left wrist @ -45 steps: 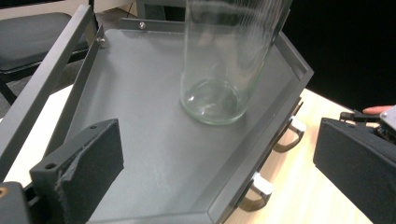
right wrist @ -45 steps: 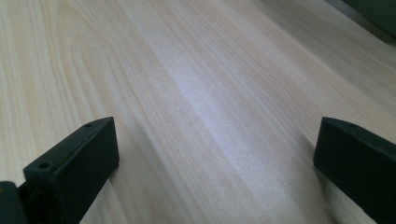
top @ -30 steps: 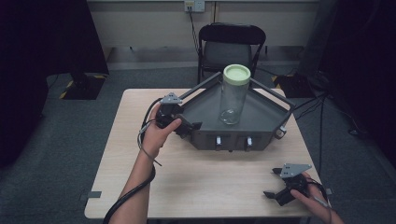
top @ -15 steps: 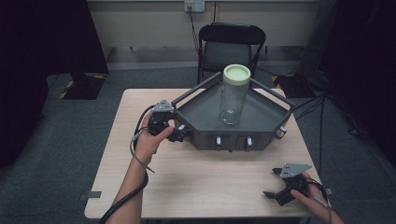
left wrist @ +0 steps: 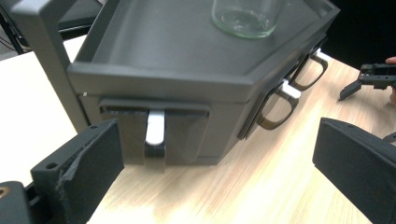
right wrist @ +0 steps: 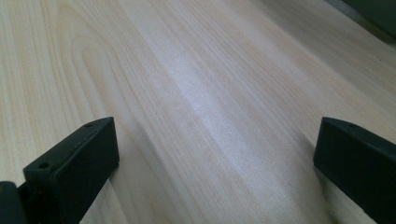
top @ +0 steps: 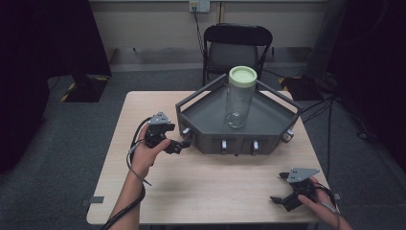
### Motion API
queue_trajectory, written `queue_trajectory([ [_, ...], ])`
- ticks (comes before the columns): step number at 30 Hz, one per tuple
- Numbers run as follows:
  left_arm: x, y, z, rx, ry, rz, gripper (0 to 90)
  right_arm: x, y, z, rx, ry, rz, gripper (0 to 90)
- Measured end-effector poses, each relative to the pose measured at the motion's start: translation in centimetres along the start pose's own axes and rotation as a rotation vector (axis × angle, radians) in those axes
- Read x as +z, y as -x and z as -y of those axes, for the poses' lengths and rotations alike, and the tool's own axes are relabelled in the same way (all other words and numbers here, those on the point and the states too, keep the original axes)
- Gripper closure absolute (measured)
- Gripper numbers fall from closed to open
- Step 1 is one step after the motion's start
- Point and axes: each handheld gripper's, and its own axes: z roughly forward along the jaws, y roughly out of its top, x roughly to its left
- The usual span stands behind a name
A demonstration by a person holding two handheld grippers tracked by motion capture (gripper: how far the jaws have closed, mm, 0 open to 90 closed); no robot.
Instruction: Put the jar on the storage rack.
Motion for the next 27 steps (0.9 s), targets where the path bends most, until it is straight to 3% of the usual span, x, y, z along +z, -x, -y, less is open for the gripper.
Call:
queue_trajectory([
  [27,-1.2,-0.7,5.7,-0.041,-0.029,-0.04,1.9,0.0,0.0,0.0,0.0,0.0,0.0,0.0],
])
